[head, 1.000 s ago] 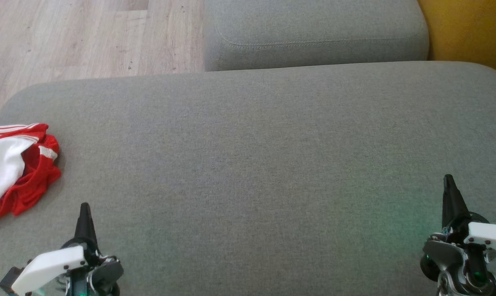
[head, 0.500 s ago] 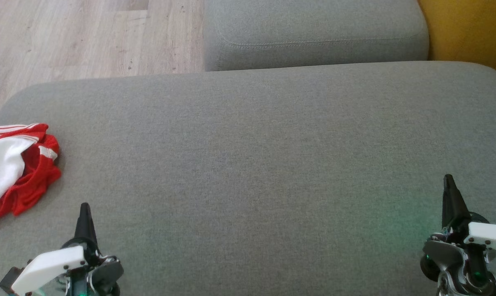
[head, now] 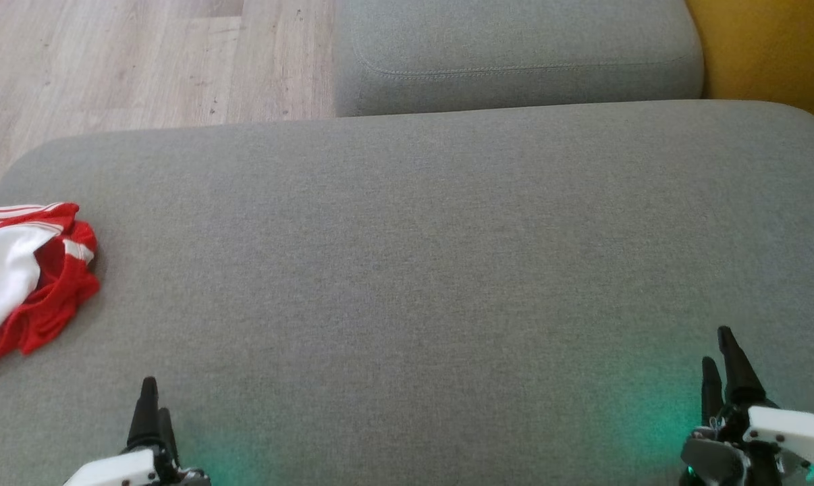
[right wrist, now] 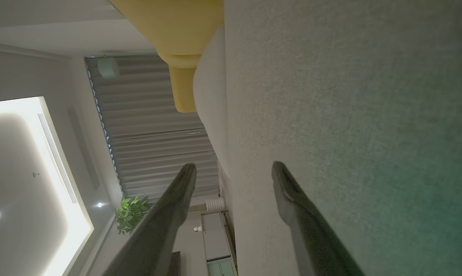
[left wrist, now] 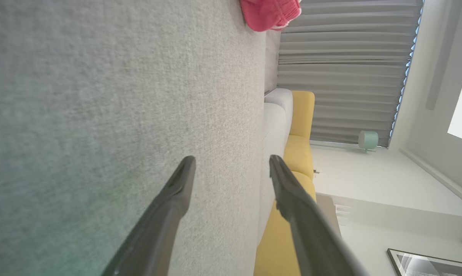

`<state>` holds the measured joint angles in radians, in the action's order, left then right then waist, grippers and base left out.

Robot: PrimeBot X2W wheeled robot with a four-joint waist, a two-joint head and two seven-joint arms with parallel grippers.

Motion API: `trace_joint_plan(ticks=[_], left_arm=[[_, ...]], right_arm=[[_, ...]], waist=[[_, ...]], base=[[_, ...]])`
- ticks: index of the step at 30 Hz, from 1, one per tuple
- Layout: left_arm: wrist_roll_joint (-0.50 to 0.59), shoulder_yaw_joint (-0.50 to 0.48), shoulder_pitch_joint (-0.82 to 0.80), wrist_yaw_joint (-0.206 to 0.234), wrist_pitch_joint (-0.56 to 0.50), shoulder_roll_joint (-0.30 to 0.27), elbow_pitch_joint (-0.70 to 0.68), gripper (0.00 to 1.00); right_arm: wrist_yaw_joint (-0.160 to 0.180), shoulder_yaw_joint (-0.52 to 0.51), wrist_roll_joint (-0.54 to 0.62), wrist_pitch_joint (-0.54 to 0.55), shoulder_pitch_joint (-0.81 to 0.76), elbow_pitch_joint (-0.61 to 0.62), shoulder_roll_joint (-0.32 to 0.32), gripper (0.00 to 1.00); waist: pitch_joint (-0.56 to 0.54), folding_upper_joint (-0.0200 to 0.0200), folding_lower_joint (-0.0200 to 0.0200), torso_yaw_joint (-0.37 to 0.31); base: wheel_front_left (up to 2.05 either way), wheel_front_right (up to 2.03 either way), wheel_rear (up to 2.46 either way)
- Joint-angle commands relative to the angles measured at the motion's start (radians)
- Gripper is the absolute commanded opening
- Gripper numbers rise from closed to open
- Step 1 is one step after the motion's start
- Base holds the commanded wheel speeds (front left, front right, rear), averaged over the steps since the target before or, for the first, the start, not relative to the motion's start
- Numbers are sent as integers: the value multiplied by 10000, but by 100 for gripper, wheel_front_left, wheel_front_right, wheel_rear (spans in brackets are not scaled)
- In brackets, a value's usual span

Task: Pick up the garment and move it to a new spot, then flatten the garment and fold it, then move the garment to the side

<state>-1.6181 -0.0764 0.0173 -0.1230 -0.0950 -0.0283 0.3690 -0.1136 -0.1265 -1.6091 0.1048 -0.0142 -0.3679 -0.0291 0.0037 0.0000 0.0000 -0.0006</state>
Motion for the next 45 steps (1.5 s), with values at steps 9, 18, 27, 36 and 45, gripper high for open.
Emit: trace_joint_plan(ticks=[9, 18, 27, 36, 45], left_arm=[[222, 60, -623, -12, 360, -127, -448, 100], [287, 130, -760, -17, 624, -172, -554, 100], [338, 190, -932, -22, 861, -217, -639, 100], [655, 252, -1098, -27, 1131, -338, -729, 100], [2417, 398, -1412, -33, 1399, -509, -616, 100]], right_arm=[[-24, 347, 275, -419, 692, 543, -245, 100], [-36, 640, 408, -707, 909, 668, -396, 100], [-47, 882, 512, -953, 1121, 794, -534, 100], [-59, 1060, 888, -1221, 1352, 889, -678, 100], [-71, 1061, 2212, -1487, 1684, 699, -767, 100]], waist=[[14, 0, 0, -14], [16, 0, 0, -31], [22, 0, 0, -38], [17, 0, 0, -51], [57, 0, 0, -70]], base=[[0, 0, 0], [0, 0, 0], [0, 0, 0], [0, 0, 0], [0, 0, 0]])
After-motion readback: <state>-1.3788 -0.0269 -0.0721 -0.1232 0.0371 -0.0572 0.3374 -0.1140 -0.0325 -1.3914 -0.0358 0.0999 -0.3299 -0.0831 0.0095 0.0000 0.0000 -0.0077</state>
